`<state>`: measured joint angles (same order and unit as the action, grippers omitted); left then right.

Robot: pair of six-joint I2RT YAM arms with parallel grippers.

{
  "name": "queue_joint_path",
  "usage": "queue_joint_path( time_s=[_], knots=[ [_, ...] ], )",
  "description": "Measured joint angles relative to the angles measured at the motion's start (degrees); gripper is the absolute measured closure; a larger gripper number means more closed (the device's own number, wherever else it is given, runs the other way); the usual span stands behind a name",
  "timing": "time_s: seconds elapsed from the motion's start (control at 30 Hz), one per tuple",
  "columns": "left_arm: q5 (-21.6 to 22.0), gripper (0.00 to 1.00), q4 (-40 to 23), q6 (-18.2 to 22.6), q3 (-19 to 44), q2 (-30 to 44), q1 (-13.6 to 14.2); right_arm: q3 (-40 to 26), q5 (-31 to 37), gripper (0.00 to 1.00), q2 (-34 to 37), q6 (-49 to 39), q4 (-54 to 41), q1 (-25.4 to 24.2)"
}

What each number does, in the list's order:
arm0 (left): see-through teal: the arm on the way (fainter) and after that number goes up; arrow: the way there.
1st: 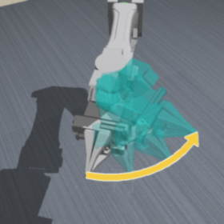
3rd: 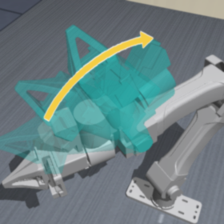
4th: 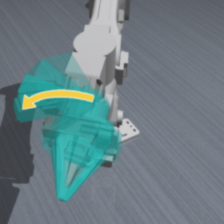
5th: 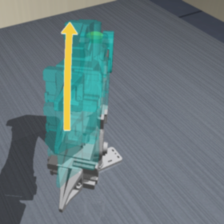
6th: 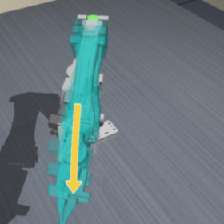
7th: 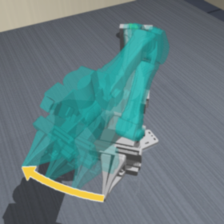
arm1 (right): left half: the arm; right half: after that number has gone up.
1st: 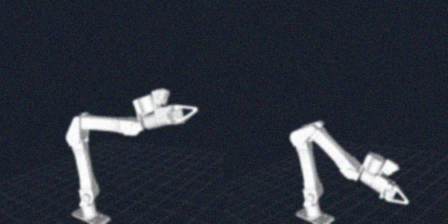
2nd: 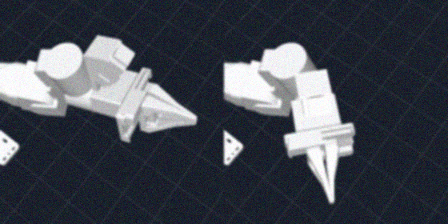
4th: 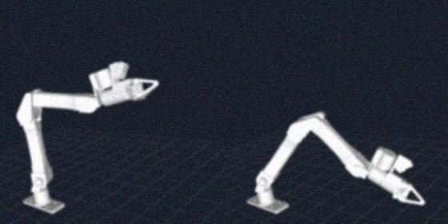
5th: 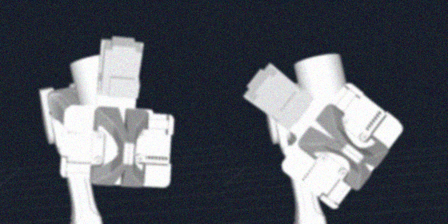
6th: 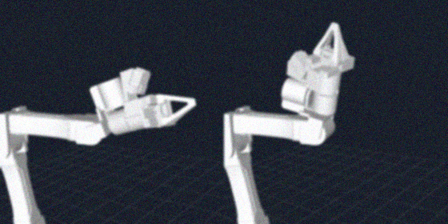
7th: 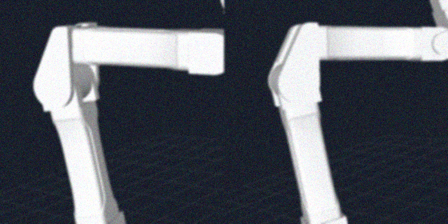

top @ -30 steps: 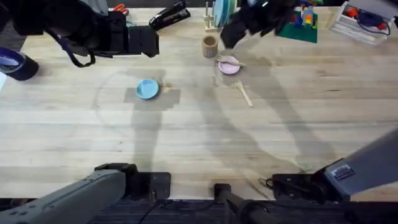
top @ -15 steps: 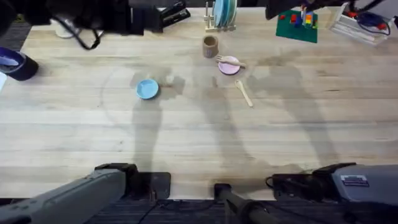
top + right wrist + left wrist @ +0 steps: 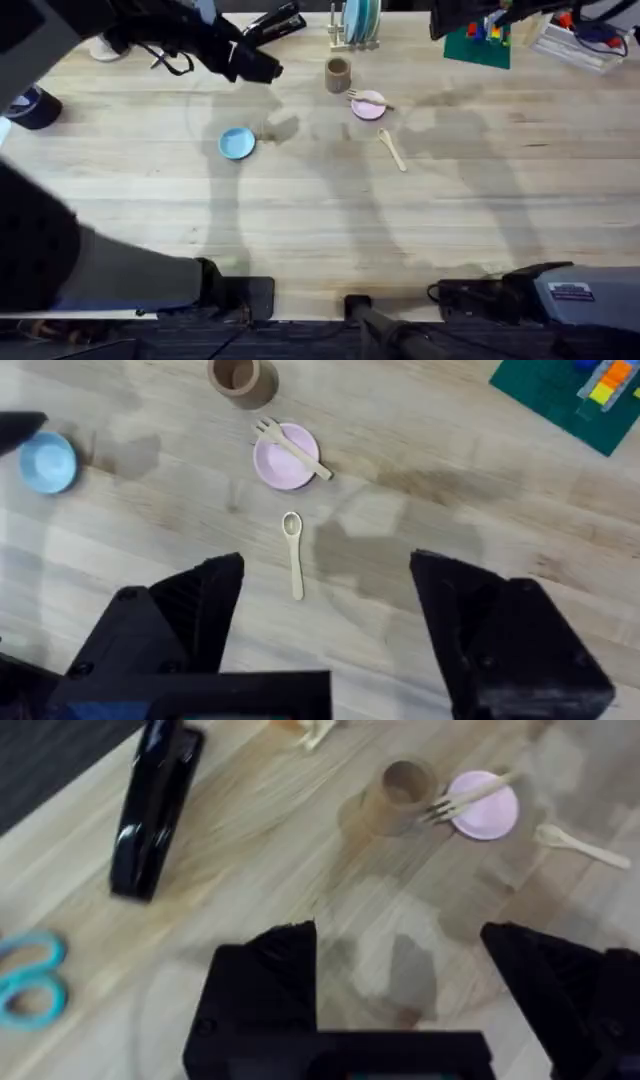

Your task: Pick up a utensil and set it on the pink plate, then put the other utensil in the container.

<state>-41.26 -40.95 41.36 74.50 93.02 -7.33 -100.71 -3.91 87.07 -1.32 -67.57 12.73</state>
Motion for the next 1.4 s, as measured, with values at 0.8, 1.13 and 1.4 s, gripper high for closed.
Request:
queue_joint_path(
  time_s=[0.8, 1.13, 1.4],
  knots=[
    [-22.66, 0.008, 2.42, 24.27, -0.11, 10.94, -5.10, -0.02, -0.01, 0.008, 0.00, 1.56, -12.90, 3.63],
    [-22.76, 0.008, 2.42, 24.29, -0.11, 10.94, -5.10, 7.70, 3.71, 0.007, 0.00, 6.11, -9.18, 11.16],
    [-23.06, 0.008, 2.42, 24.29, -0.11, 10.94, -5.10, 24.05, 4.34, 0.007, 0.04, 7.39, 3.22, 13.38]
  ],
)
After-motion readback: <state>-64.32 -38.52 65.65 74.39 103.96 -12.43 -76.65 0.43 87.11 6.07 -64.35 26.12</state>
